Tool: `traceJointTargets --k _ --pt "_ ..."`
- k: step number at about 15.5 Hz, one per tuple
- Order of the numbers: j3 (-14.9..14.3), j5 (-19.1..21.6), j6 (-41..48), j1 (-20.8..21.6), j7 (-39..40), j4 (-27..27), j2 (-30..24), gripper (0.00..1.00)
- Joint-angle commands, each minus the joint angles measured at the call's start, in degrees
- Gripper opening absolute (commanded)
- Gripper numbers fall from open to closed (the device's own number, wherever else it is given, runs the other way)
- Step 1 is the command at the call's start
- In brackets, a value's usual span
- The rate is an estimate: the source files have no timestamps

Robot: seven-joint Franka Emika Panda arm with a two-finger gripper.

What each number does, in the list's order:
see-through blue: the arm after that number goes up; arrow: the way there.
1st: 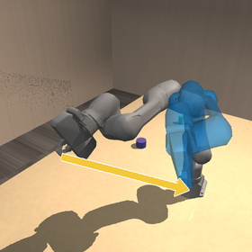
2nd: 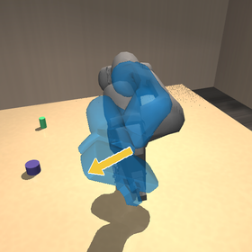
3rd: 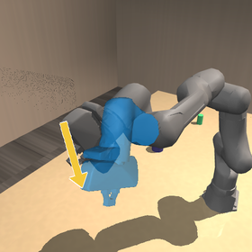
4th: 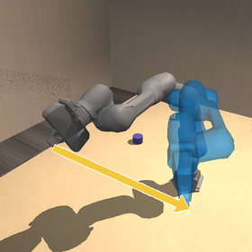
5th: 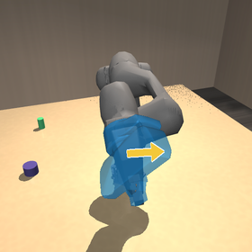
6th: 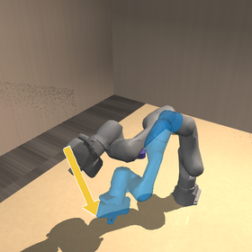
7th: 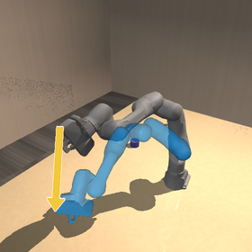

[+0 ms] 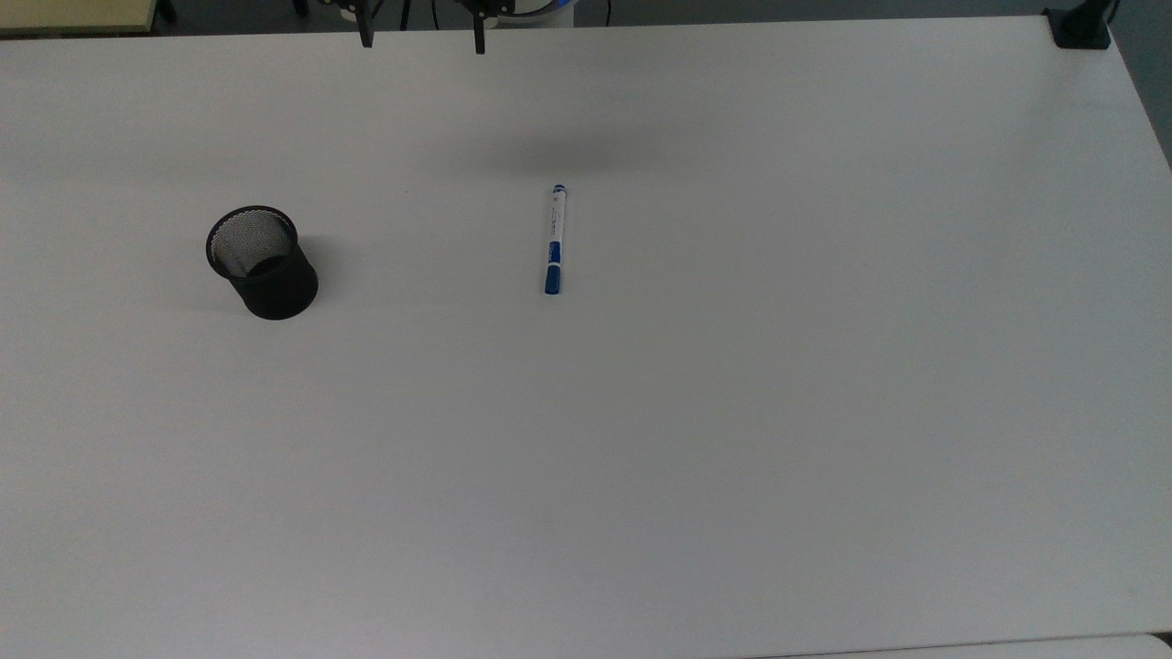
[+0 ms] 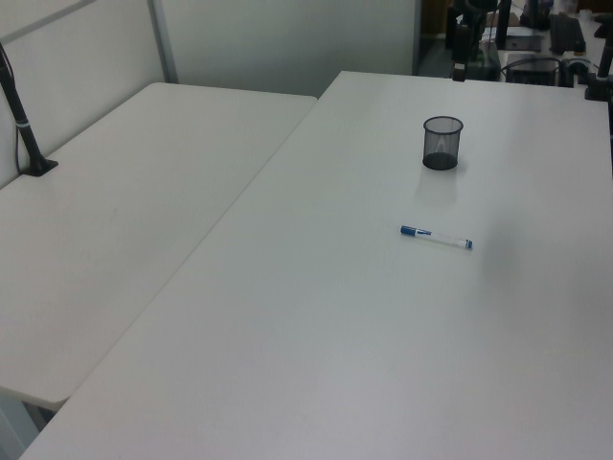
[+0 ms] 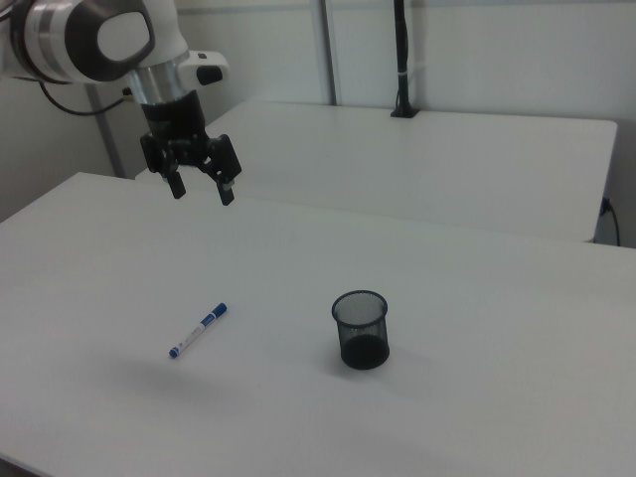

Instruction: Insert the marker

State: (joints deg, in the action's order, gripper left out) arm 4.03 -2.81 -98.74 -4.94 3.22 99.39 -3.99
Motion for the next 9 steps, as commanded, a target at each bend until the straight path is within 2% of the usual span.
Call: traceJointTargets --k 1,3,6,9 --pt "1.4 -2.0 0.5 1.0 6.2 0.4 3.4 1.0" --pt "4.0 -3.2 0.5 1.9 4.4 0.6 5.7 1.0" --pt "4.6 -7.1 -0.8 6.4 -7.2 2.1 11.2 1.0" --pt "5.6 -8.8 -9.4 8.0 -14.6 6.4 15.3 1.0"
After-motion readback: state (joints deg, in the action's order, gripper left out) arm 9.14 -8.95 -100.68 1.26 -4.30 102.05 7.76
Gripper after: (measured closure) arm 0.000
